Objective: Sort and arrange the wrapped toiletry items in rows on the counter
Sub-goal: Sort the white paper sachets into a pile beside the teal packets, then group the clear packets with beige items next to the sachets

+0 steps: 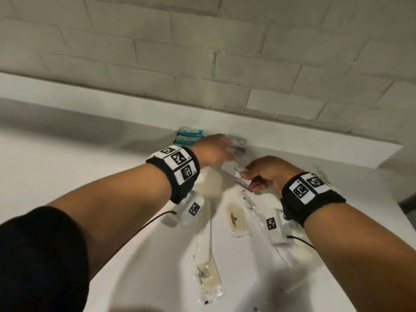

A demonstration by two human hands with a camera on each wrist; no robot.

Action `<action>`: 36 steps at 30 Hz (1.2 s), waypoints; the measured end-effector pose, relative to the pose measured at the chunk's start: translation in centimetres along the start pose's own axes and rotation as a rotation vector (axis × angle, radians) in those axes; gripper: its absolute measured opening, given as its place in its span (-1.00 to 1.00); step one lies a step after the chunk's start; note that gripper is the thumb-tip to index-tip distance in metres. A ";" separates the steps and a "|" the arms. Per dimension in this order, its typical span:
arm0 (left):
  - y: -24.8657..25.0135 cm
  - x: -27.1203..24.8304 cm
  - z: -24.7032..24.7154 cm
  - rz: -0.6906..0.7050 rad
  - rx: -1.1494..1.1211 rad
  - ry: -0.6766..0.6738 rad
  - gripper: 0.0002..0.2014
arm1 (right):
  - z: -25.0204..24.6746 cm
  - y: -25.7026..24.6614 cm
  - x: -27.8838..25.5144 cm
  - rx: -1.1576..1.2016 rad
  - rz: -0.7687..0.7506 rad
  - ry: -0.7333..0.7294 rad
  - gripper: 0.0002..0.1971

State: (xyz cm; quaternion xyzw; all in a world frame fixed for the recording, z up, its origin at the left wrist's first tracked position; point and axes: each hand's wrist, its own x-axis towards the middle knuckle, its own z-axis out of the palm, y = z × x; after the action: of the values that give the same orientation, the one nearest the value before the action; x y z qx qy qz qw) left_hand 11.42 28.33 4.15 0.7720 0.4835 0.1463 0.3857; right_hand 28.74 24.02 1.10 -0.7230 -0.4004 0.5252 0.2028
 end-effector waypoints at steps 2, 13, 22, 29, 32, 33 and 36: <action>-0.2 1.3 0.3 0.031 0.314 -0.136 -0.40 | 0.1 -0.4 1.9 -0.110 0.007 0.003 -0.83; -2.4 8.0 2.2 0.179 0.740 -0.206 -0.73 | 0.1 -4.0 7.2 -0.690 -0.097 0.121 -0.68; -2.4 9.2 2.7 0.180 0.772 -0.254 -0.79 | 0.4 -3.1 6.9 -1.056 -0.372 0.172 -0.69; -2.7 9.7 2.7 0.163 0.791 -0.270 -0.70 | 0.2 -2.7 7.3 -1.107 -0.408 0.177 -0.59; -2.7 9.1 2.7 0.157 0.785 -0.212 -0.46 | -0.5 -2.4 6.0 -0.960 -0.428 0.178 -0.49; -2.8 8.8 2.4 0.163 0.760 -0.164 -0.36 | -1.2 -2.4 5.3 -0.847 -0.449 0.200 -0.53; -2.7 6.5 1.7 0.182 0.607 0.000 -0.34 | -3.9 -1.2 3.1 -0.682 -0.418 0.375 -0.53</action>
State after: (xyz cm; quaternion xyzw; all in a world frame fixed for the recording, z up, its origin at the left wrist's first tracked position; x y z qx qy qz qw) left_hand 13.95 33.77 0.07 0.8920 0.4340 0.0292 0.1233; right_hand 32.32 27.66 1.51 -0.7348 -0.6448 0.1702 0.1237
